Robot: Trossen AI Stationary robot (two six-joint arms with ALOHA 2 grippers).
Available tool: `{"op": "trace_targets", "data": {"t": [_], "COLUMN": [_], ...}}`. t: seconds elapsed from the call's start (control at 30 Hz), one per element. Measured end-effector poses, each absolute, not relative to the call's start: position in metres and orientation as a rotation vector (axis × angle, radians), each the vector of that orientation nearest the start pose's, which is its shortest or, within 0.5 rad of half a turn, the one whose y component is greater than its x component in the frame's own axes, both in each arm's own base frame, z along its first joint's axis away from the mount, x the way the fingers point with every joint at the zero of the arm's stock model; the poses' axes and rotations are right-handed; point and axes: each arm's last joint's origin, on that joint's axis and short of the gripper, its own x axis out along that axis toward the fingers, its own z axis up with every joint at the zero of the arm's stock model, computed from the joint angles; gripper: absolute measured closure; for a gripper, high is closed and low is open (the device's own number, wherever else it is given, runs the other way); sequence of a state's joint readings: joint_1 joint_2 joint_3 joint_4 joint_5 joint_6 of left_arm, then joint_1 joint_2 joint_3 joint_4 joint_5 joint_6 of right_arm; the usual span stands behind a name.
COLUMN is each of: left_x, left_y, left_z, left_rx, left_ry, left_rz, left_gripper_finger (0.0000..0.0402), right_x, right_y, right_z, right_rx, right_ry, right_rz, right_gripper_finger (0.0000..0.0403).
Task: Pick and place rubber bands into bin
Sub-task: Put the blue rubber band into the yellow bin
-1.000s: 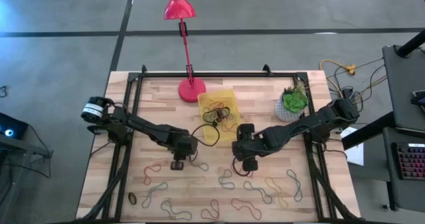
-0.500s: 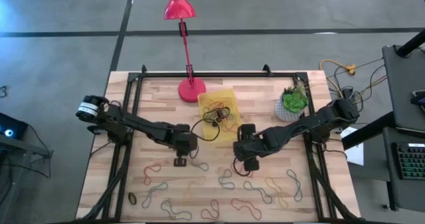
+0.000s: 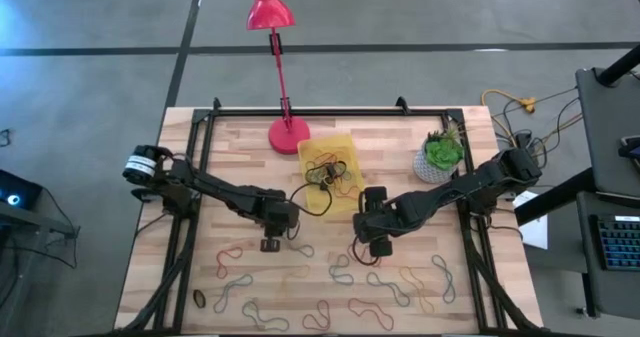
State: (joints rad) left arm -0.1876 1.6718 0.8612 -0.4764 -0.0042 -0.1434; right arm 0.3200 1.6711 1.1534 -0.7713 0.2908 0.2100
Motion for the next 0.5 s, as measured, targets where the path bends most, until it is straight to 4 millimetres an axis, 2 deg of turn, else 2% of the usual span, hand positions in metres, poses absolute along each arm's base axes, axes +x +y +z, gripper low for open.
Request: {"op": "trace_targets", "data": {"t": [0.1, 0.33, 0.4, 0.5], "left_x": [0.281, 0.283, 0.284, 0.289], "left_y": [-0.052, -0.047, -0.047, -0.047], "left_z": [0.137, 0.148, 0.158, 0.189], "left_rx": [-0.009, -0.075, -0.080, -0.070], "left_ry": [1.291, 1.272, 1.245, 1.137], "left_rz": [-0.071, -0.110, -0.107, -0.095], "left_gripper_finger": [0.0395, 0.0401, 0.0401, 0.0401], "right_x": [0.302, 0.302, 0.302, 0.302], "right_y": [0.091, 0.091, 0.091, 0.091], "right_z": [0.205, 0.205, 0.205, 0.205], "right_rx": [-0.205, -0.207, -0.207, -0.206], "right_ry": [1.219, 1.217, 1.217, 1.216], "right_rz": [-0.103, -0.101, -0.101, -0.101], "right_gripper_finger": [0.0202, 0.0202, 0.0202, 0.0202]}}
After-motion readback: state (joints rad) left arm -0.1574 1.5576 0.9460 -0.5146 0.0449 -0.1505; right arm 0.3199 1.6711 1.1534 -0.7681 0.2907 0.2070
